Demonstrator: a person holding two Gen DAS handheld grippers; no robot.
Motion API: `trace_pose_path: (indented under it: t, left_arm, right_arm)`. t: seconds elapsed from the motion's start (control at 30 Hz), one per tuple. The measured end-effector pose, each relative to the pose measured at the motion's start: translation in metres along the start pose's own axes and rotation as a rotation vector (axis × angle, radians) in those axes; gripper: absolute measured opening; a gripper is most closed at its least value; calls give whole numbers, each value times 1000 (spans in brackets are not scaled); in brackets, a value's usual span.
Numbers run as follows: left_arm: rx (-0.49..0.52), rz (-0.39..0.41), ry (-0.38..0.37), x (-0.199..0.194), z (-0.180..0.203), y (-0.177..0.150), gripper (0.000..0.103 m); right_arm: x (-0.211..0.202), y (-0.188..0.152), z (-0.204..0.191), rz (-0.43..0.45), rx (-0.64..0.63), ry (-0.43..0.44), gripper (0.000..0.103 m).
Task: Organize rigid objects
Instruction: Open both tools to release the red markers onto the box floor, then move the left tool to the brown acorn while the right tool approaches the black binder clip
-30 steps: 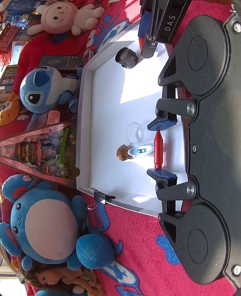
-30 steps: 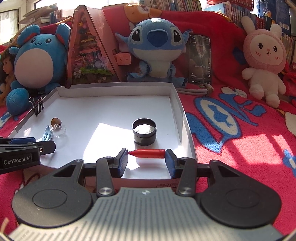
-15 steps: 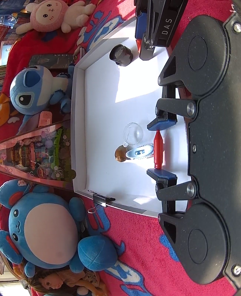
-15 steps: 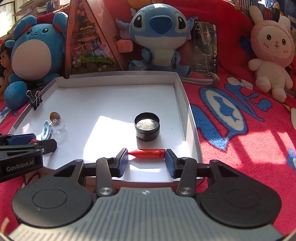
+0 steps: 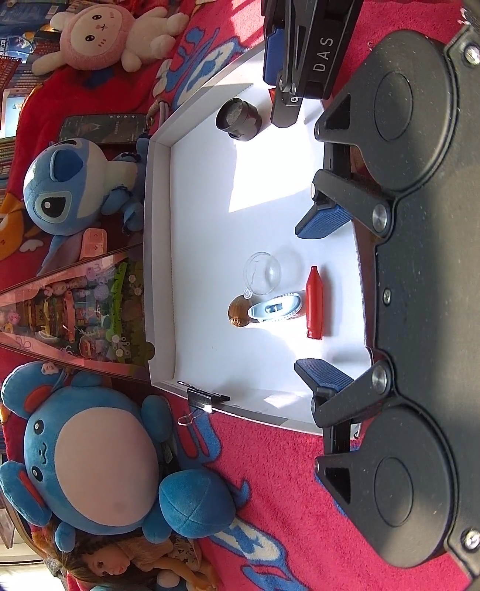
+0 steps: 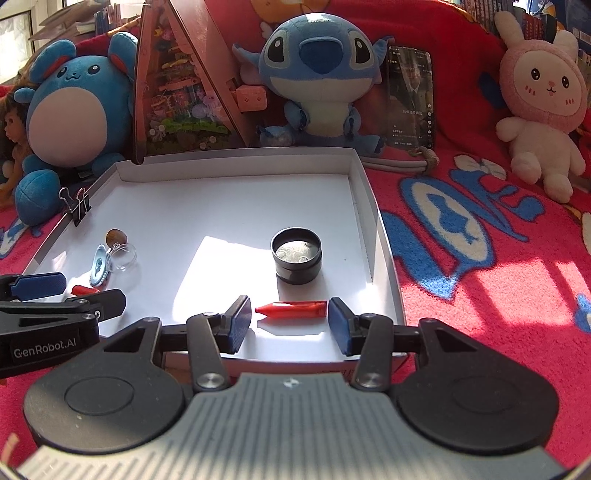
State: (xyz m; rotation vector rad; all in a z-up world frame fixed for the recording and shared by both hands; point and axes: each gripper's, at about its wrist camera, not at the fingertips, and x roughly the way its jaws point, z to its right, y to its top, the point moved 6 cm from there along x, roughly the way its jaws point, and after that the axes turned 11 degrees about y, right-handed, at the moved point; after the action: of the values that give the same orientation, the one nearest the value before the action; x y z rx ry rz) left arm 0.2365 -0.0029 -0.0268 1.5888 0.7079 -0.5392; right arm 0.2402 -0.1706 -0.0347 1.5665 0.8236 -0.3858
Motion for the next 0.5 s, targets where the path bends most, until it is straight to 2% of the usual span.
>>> trace_pose_path:
  t: [0.5]
  left_arm:
    - [30, 76, -59, -44, 1, -9, 76]
  right_arm:
    - [-40, -6, 1, 80, -70, -4, 70]
